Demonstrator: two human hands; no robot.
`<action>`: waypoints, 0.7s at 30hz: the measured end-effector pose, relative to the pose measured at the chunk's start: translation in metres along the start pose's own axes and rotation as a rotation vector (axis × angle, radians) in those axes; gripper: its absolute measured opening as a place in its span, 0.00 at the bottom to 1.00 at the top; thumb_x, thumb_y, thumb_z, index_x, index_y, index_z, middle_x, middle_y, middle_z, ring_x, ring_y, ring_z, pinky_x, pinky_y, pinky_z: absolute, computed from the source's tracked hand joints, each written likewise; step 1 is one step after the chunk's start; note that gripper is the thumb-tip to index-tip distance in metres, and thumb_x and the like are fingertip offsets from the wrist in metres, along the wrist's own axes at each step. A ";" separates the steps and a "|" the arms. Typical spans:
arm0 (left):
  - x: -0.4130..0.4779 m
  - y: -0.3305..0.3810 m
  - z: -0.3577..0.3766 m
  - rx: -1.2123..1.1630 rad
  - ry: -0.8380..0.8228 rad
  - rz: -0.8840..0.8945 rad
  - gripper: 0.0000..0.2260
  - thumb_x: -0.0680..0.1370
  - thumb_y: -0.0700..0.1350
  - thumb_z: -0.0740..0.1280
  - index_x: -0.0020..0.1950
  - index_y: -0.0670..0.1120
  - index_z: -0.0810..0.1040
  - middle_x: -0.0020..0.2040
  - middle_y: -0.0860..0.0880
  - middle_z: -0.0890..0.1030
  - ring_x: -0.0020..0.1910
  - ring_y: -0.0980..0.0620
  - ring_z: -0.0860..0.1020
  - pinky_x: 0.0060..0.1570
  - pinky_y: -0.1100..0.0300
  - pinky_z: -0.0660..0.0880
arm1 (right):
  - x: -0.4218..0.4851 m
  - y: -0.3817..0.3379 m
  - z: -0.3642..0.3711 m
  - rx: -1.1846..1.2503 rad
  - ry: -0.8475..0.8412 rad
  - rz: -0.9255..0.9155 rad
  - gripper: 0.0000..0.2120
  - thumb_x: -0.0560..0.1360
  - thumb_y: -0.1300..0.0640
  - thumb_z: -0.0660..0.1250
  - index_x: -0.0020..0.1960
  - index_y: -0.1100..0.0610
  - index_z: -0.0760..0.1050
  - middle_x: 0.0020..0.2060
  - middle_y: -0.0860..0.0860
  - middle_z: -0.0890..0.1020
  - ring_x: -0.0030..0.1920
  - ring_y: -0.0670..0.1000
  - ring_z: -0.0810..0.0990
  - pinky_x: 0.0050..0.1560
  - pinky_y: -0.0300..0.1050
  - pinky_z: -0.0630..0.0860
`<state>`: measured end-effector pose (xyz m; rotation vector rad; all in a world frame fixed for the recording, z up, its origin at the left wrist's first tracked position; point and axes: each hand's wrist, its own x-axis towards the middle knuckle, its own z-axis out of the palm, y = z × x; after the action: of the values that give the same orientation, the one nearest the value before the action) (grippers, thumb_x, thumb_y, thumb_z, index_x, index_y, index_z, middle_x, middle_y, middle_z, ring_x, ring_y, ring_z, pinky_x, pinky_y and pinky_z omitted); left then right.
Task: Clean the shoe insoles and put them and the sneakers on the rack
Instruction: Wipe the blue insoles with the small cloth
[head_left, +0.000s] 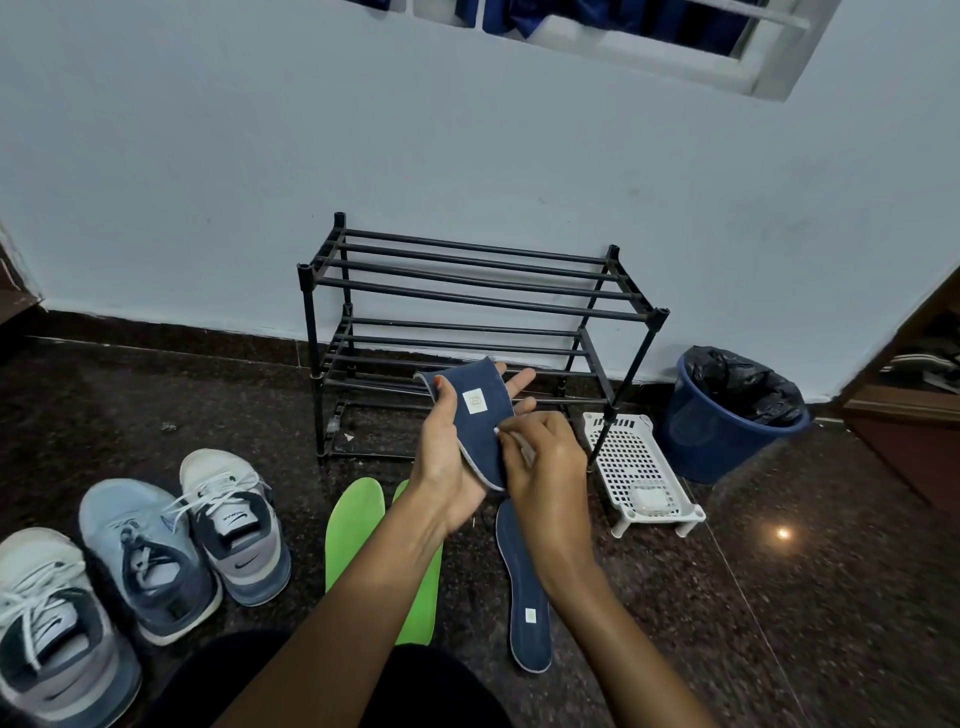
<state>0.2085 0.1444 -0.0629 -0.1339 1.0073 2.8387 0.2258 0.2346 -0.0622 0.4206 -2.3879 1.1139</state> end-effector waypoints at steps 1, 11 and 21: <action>0.000 0.000 -0.001 0.011 0.008 -0.001 0.28 0.80 0.61 0.42 0.62 0.47 0.74 0.53 0.48 0.82 0.53 0.51 0.79 0.51 0.54 0.74 | -0.001 -0.001 0.002 0.002 0.005 0.000 0.06 0.73 0.70 0.64 0.46 0.64 0.79 0.42 0.52 0.74 0.42 0.46 0.73 0.43 0.22 0.65; 0.000 -0.003 0.001 0.096 0.073 0.041 0.31 0.80 0.61 0.42 0.54 0.48 0.82 0.53 0.48 0.83 0.52 0.54 0.81 0.45 0.62 0.78 | -0.002 -0.009 0.003 0.144 -0.082 -0.058 0.07 0.70 0.71 0.66 0.43 0.63 0.80 0.40 0.55 0.78 0.39 0.37 0.73 0.44 0.21 0.65; -0.002 -0.005 -0.001 0.083 0.022 -0.007 0.29 0.81 0.61 0.43 0.62 0.45 0.76 0.58 0.46 0.81 0.51 0.52 0.82 0.52 0.57 0.77 | 0.010 -0.007 0.006 -0.003 0.005 -0.017 0.06 0.74 0.68 0.63 0.47 0.63 0.79 0.43 0.54 0.75 0.43 0.51 0.74 0.41 0.31 0.68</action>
<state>0.2111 0.1475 -0.0667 -0.1609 1.1249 2.7894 0.2186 0.2248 -0.0557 0.4356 -2.3770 1.1032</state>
